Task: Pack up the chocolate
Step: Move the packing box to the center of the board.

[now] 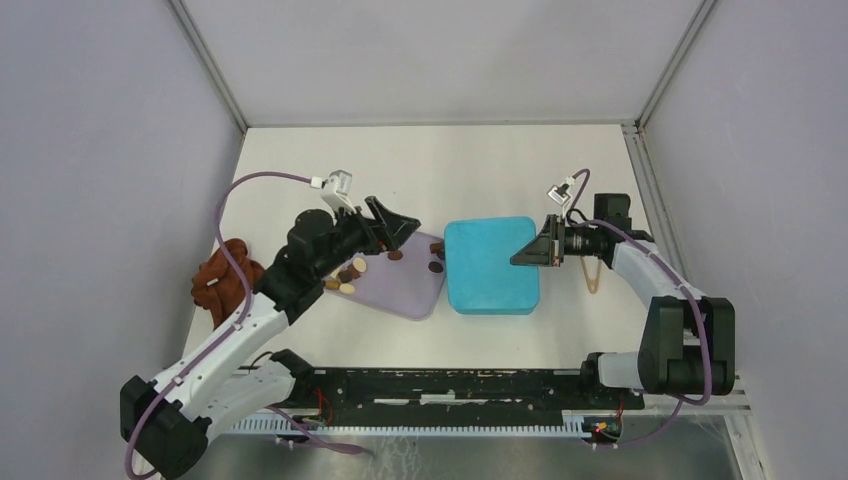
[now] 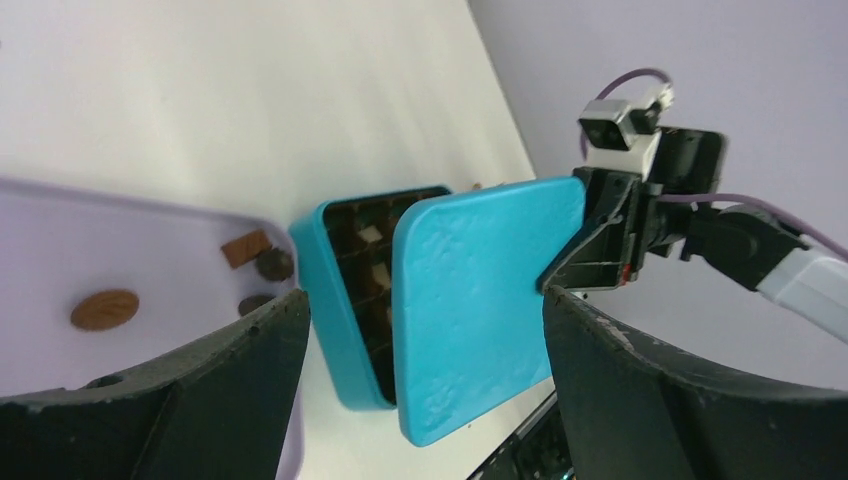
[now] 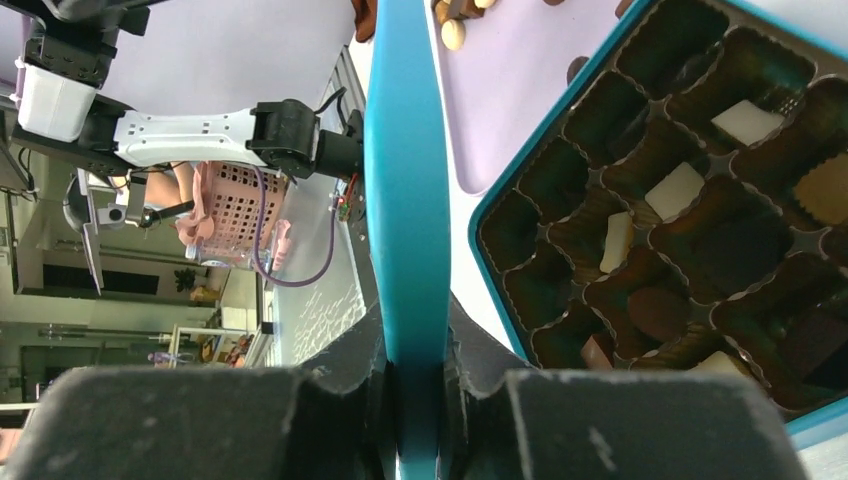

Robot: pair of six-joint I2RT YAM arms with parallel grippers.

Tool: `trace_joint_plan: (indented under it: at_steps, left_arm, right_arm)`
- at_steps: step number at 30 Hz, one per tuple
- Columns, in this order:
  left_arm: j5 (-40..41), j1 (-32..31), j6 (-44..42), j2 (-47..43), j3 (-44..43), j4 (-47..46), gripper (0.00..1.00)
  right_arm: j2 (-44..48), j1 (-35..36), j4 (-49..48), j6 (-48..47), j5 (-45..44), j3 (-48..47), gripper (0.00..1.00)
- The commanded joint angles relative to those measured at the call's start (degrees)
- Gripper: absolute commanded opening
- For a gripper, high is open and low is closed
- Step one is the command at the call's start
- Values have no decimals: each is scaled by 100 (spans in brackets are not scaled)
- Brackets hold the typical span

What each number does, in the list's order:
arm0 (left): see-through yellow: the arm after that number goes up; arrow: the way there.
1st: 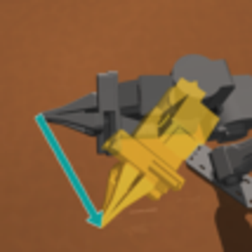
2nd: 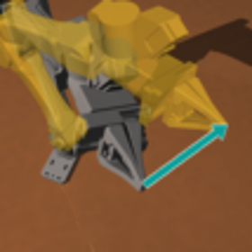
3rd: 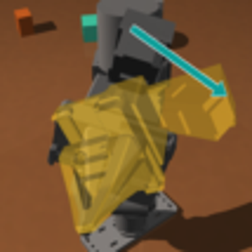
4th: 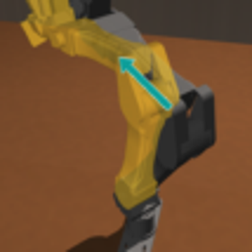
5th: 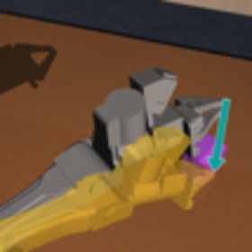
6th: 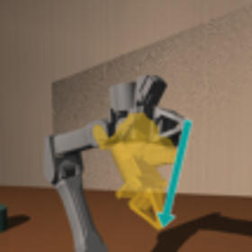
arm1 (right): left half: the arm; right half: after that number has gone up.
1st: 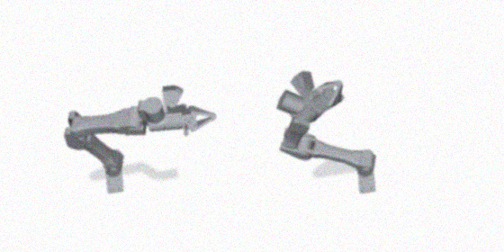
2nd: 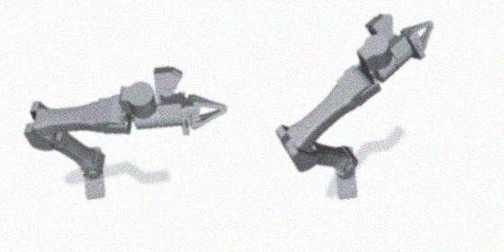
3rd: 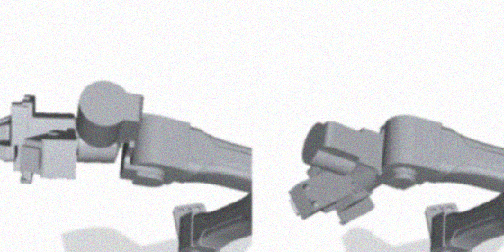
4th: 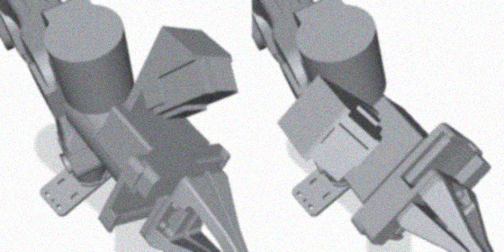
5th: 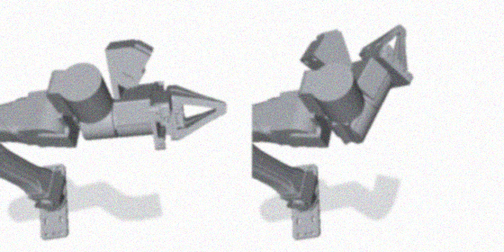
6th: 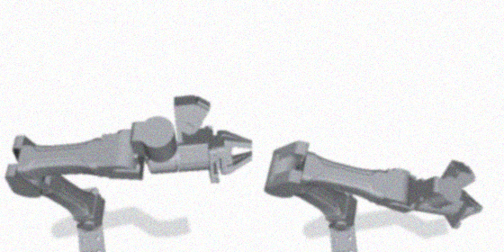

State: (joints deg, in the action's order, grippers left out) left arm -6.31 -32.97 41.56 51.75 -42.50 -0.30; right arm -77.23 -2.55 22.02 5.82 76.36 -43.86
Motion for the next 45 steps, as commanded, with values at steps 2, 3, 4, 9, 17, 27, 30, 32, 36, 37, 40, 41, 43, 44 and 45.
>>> trace_joint_plan:
  at_steps: [2, 3, 4, 9, 17, 27, 30, 32, 36, 37, 40, 41, 43, 44, 45]
  left_arm:
    - [-86, 10, 73, 1, 477, -165, 91]
    - [-108, 8, 113, 12, 523, -242, 91]
    - [-139, 4, 149, 42, 562, -291, 91]
    - [-326, 1, 241, 230, 644, -483, 91]
    - [-489, -4, 328, 408, 750, -674, 91]
    - [-751, -23, 449, 776, 836, -928, 86]
    - [-799, -40, 467, 880, 840, -936, 85]
    - [-810, -58, 475, 926, 840, -937, 85]
    - [-824, -123, 484, 1035, 843, -953, 84]
    - [-828, -146, 485, 1074, 836, -955, 84]
    - [-852, -211, 472, 1217, 795, -964, 83]
    - [-862, -247, 463, 1268, 776, -964, 83]
    - [-876, -303, 443, 1358, 734, -964, 82]
    - [-885, -318, 434, 1399, 712, -964, 82]
    - [-889, -338, 426, 1436, 695, -964, 82]
  right_arm:
    - [121, 70, -1285, 774, -59, 298, 0]
    - [68, 70, -1311, 780, -68, 307, 0]
    - [40, 70, -1321, 785, -94, 299, 0]
    - [-150, 70, -1323, 720, -181, 221, 0]
    - [-225, 70, -1199, 619, -241, 208, 0]
    - [-309, -9, -1064, 530, -375, 194, 0]
    - [-328, -35, -973, 475, -404, 192, 0]
    - [-320, -68, -950, 465, -441, 193, 0]
    - [-329, -143, -894, 423, -493, 191, 0]
    - [-328, -164, -878, 418, -512, 185, 0]
    - [-369, -185, -791, 368, -532, 158, 0]
    - [-371, -185, -763, 341, -519, 158, 0]
    - [-369, -185, -743, 342, -478, 166, 0]
    - [-366, -185, -743, 341, -441, 175, 0]
    - [-368, -185, -741, 342, -435, 183, 0]
